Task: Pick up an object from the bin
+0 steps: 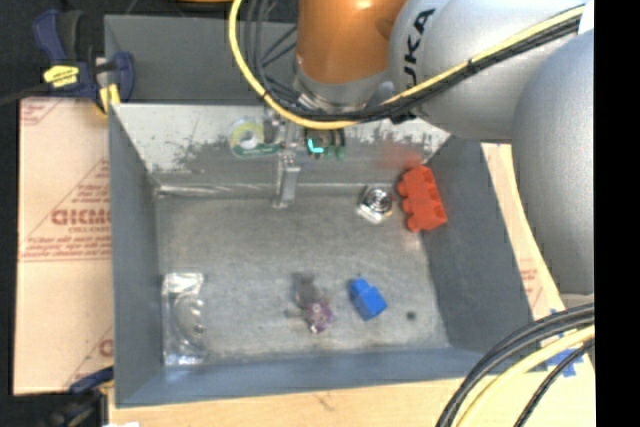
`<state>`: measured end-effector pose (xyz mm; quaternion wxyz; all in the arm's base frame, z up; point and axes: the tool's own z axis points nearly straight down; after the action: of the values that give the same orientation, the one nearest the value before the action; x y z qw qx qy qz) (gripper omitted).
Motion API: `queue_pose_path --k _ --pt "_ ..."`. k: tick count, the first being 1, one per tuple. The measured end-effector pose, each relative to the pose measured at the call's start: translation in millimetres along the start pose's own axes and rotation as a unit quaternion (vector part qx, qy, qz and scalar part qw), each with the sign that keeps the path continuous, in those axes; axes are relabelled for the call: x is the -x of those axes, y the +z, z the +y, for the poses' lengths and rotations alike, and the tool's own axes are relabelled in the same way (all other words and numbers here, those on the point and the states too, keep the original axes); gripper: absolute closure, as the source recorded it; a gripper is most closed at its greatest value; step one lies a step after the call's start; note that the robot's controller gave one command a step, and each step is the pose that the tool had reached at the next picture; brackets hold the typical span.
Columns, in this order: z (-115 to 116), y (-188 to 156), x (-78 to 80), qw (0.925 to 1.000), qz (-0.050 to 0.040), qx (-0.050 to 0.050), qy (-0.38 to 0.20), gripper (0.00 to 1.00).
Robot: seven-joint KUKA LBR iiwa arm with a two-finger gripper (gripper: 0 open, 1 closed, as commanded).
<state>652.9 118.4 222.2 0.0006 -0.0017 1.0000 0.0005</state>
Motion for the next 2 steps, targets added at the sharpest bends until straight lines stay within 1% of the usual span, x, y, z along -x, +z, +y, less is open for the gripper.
queue_pose_path --k 1,2 --pt "71.1 134.9 -41.8 0.989 0.0022 0.0 -0.148 0.0" --pt "99.3 144.4 -84.8 0.9443 -0.0082 -0.002 -0.329 0.0"
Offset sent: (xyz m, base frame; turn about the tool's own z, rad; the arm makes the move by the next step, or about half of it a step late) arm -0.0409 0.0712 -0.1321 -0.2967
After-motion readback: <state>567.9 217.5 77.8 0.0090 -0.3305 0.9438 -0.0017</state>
